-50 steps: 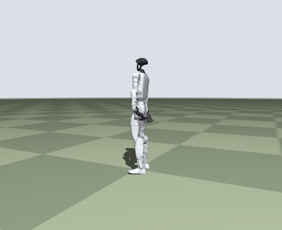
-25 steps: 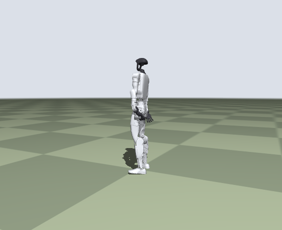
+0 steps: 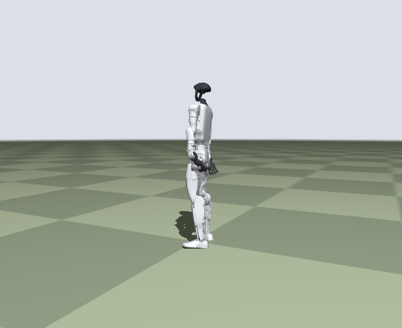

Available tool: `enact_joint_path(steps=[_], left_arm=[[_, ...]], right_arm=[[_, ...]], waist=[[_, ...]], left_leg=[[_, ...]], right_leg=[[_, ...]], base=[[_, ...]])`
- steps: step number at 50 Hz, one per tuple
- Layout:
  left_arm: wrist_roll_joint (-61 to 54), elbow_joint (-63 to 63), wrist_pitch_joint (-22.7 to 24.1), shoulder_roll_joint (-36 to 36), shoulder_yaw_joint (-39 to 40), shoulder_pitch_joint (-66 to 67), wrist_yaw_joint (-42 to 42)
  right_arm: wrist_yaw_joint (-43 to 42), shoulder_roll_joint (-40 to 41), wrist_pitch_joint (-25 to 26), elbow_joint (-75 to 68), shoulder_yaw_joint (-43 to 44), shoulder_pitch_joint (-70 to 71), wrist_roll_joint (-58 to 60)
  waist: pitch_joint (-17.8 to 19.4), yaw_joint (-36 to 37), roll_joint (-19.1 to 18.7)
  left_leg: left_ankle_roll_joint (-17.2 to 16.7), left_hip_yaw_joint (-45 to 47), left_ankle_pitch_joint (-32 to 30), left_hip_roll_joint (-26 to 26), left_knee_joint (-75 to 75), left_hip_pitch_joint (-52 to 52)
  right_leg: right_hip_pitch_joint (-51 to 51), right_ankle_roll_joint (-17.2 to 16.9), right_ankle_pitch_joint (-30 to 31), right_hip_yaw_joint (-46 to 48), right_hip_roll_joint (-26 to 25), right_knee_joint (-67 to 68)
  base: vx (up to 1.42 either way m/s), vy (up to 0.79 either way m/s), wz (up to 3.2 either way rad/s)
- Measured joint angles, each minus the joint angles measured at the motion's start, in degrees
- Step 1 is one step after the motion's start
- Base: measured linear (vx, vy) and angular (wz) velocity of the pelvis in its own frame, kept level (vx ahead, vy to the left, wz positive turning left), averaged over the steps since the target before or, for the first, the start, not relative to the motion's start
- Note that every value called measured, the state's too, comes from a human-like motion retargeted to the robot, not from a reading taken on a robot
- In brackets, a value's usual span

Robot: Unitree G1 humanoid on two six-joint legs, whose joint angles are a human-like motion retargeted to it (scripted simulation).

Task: In place motions

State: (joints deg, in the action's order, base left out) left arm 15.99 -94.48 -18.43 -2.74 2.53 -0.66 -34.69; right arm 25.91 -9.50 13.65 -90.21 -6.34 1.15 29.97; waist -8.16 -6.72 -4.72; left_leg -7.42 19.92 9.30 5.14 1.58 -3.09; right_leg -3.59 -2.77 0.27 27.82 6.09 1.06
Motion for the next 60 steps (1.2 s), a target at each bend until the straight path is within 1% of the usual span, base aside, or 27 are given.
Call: enact_joint_path(steps=[11,15,17,20,23,25,26,28,30,33,35,38,42,44,48,50,52,53,55,57,60], left_arm=[[-0.13,-0.18,0.03,-0.05,-0.01,-0.07,0.11],[-1.43,-2.38,0.39,-0.74,-1.32,-1.16,-0.3],[-1.14,-2.92,0.79,-1.79,-2.53,-2.07,-2.14],[1.78,-2.92,0.14,-4.09,-3.45,-5.21,-8.21],[3.2,-2.92,0.33,-8.1,-1.13,-11.96,-13.73],[2.15,-2.91,0.37,-11.47,0.82,-18.38,-14.92],[0.97,-1.9,-0.37,-13.28,1.29,-21.81,-14.88],[-1.88,0.67,-1.87,-16.84,1.93,-28.85,-14.03],[-4.26,3.05,-2.91,-19.81,3.56,-36.75,-11.19],[-7.57,6.08,-2.33,-23.69,4.47,-49.02,-5.94],[-9.46,8.76,-1.0,-26.38,3.17,-56.53,-3.21],[-12.87,13.62,1.78,-29.75,-0.84,-66.81,0.69],[-19.88,19.09,7.21,-32.92,-7.75,-79.24,7.05],[-24.72,20.41,10.29,-34.65,-11.05,-85.89,12.2],[-35.25,21.97,17.7,-38.07,-17.16,-99.35,27.02],[-40.14,22.8,22.9,-39.62,-19.8,-105.78,34.75],[-44.36,23.93,28.2,-41.68,-22.06,-110.87,40.63],[-46.1,24.52,30.1,-42.52,-22.63,-112.87,42.83],[-49.07,25.68,32.44,-43.25,-22.98,-116.38,45.43],[-52.07,26.53,33.48,-43.75,-23.09,-119.53,45.43],[-55.08,26.99,34.34,-45.44,-23.66,-123.66,43.95]], right_arm=[[-0.04,0.03,-0.09,0.15,-0.08,0.11,0.1],[-0.07,0.3,-0.08,-0.88,0.54,0.7,-0.45],[2.27,0.35,-0.1,-1.85,1.73,2.34,-2.6],[7.86,0.37,0.07,-1.53,5.6,6.41,-7.71],[8.82,0.06,-0.62,1.51,9.38,12.46,-17.16],[8.47,-0.58,-0.52,3.68,11.8,18.04,-23.21],[8.29,-1.04,-0.38,4.78,13.21,21.3,-25.67],[8.39,-2.13,-0.39,7.01,15.58,28.42,-30.62],[9.16,-3.43,-0.84,9.42,16.72,36.28,-35.06],[9.63,-5.09,-2.42,13.17,14.89,48.83,-38.73],[8.98,-6.42,-3.4,15.86,11.77,56.83,-40.37],[6.56,-10.25,-5.33,20.51,5.09,67.14,-45.08],[1.79,-19.02,-8.85,24.22,-5.97,80.61,-54.17],[-1.63,-23.45,-10.62,24.61,-11.43,88.75,-57.72],[-10.64,-30.87,-15.13,25.94,-19.07,103.75,-63.16],[-15.06,-34.14,-18.04,27.38,-21.13,110.09,-65.24],[-18.26,-36.05,-20.98,28.85,-22.38,115.43,-67.72],[-19.52,-36.8,-22.01,29.7,-22.73,117.59,-69.15],[-20.93,-38.06,-23.82,31.51,-22.84,121.0,-71.34],[-21.12,-40.11,-25.36,32.75,-24.08,124.32,-72.75],[-21.92,-42.6,-26.02,33.14,-26.5,129.14,-73.38]], waist=[[0.01,-0.11,0.11],[-0.12,-0.63,0.01],[-0.35,-0.95,-0.16],[-1.35,-1.77,-0.78],[-2.71,-2.01,-1.01],[-3.66,-1.91,-0.92],[-4.23,-1.74,-0.87],[-5.47,-1.38,-0.8],[-6.86,-1.02,-0.92],[-9.04,-0.59,-1.61],[-10.54,-0.14,-2.09],[-12.44,0.94,-2.4],[-14.0,2.49,-2.1],[-14.44,2.76,-2.01],[-13.49,3.3,-1.27],[-12.78,4.08,-0.97],[-12.29,4.51,-1.16],[-12.04,4.77,-1.26],[-11.75,5.34,-1.22],[-11.05,5.96,-1.17],[-9.37,6.45,-1.4]], left_leg=[[-0.03,0.0,0.03,0.01,0.03,0.07],[-0.03,0.02,-0.07,0.05,0.06,-0.1],[-0.03,0.12,-0.18,0.18,0.15,-0.38],[0.01,0.07,-0.32,0.4,0.36,-1.02],[0.08,0.18,-0.39,0.29,0.38,-1.06],[0.16,0.12,-0.43,0.14,0.36,-0.9],[0.18,0.09,-0.45,0.1,0.34,-0.8],[0.21,0.03,-0.47,0.05,0.31,-0.68],[0.24,0.04,-0.48,0.07,0.26,-0.73],[0.21,0.4,-0.35,0.22,0.28,-1.4],[0.15,0.74,-0.2,0.33,0.3,-2.27],[0.11,0.83,0.05,0.28,0.3,-3.75],[0.09,0.3,0.32,0.15,0.32,-4.91],[0.07,-0.05,0.44,0.19,0.42,-6.01],[0.0,-0.62,0.53,0.28,0.57,-7.78],[-0.08,-0.86,0.56,0.37,0.66,-9.04],[-0.15,-0.84,0.58,0.45,0.62,-10.05],[-0.18,-0.8,0.58,0.46,0.55,-10.34],[-0.22,-0.78,0.59,0.48,0.51,-11.02],[-0.26,-0.87,0.6,0.47,0.54,-11.69],[-0.28,-0.74,0.65,0.47,0.6,-12.21]], right_leg=[[0.08,0.02,0.0,-0.05,0.02,0.02],[0.02,0.0,0.05,0.06,0.06,-0.01],[-0.06,-0.01,0.1,0.18,0.02,-0.09],[-0.35,-0.04,0.26,0.63,-0.1,-0.28],[-0.44,0.03,0.39,0.59,-0.06,-0.33],[-0.28,0.07,0.44,0.65,-0.01,-0.32],[-0.18,0.09,0.43,0.74,0.01,-0.3],[-0.07,0.13,0.43,0.85,0.02,-0.24],[-0.2,0.16,0.46,0.86,-0.02,-0.18],[-1.2,0.16,0.43,0.42,-0.1,-0.04],[-2.31,0.15,0.37,-0.06,-0.19,0.03],[-3.96,0.05,0.16,-0.33,-0.15,0.12],[-4.93,-0.19,-0.16,-0.04,-0.01,0.17],[-5.75,-0.32,-0.34,0.21,0.0,0.17],[-6.98,-0.53,-0.62,0.56,-0.02,0.09],[-8.04,-0.62,-0.72,0.63,-0.01,0.08],[-9.06,-0.74,-0.75,0.68,0.05,0.1],[-9.38,-0.78,-0.77,0.67,0.06,0.07],[-10.05,-0.84,-0.8,0.59,0.06,0.03],[-10.65,-0.87,-0.85,0.66,0.09,0.02],[-11.15,-0.86,-0.95,0.63,0.11,0.02]], base=[[0.0,0.0,0.0],[-0.02,0.0,0.01],[-0.12,0.01,0.04],[-0.08,0.01,0.05],[-0.02,0.01,-0.01],[-0.03,0.01,-0.01],[0.0,0.0,0.0],[0.0,0.0,0.0],[0.0,0.0,0.0],[0.0,0.0,0.0],[0.01,0.02,-0.09],[0.02,0.0,0.0],[0.07,-0.01,0.09],[-0.02,-0.03,0.09],[-0.18,-0.07,0.15],[-0.24,0.0,0.1],[-0.21,0.07,0.05],[-0.16,0.07,0.0],[-0.16,0.05,-0.01],[-0.27,0.05,0.03],[-0.25,0.05,-0.01]])
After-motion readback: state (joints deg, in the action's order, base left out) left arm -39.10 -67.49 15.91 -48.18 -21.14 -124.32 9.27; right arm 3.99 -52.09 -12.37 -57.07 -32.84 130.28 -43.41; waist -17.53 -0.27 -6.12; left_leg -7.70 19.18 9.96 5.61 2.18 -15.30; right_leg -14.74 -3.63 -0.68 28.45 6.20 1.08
